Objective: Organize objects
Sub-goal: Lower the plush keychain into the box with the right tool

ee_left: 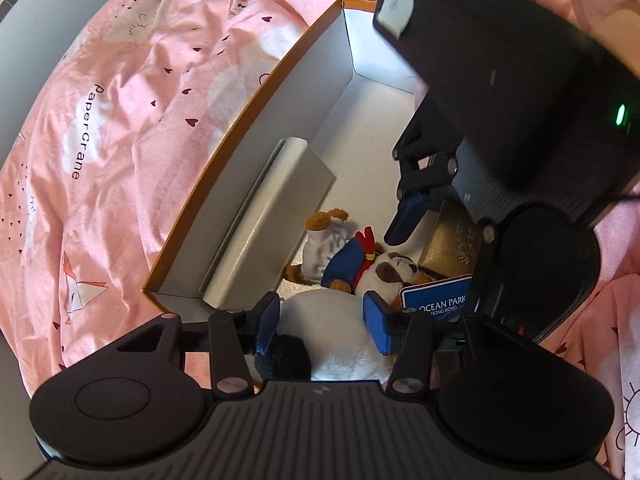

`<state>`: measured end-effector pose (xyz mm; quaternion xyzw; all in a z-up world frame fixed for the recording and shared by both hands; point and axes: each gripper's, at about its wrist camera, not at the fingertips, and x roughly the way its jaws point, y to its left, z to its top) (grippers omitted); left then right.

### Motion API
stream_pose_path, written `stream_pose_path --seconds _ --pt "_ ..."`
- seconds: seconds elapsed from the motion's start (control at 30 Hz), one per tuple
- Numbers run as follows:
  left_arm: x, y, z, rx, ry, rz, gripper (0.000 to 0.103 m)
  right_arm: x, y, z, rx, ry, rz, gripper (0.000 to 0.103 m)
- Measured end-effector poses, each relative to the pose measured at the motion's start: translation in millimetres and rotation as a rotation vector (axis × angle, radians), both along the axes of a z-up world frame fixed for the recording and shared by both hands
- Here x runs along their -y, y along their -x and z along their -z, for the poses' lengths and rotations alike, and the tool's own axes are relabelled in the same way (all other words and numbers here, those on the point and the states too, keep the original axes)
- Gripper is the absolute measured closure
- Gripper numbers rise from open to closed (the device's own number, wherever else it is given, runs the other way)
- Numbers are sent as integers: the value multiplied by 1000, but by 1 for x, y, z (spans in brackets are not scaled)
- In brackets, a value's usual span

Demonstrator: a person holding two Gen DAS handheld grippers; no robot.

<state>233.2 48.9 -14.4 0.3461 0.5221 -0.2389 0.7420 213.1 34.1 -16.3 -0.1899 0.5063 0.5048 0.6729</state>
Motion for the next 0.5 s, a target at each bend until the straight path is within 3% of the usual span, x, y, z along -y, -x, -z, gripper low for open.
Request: stream_pose_path --seconds 0.1,0.27,0.43,0.5 --pt "0 -2 3 -20 -7 0 46 -4 -3 6 -38 13 4 29" --pt "-2 -7 5 -38 -20 -30 46 1 -7 2 -54 -9 17 52" --pt "-1 -9 4 -61 -46 -24 54 22 -23 -3 -119 -47 42 66" --pt "2 -7 6 -69 -76 2 55 29 -27 -5 -132 -53 42 79"
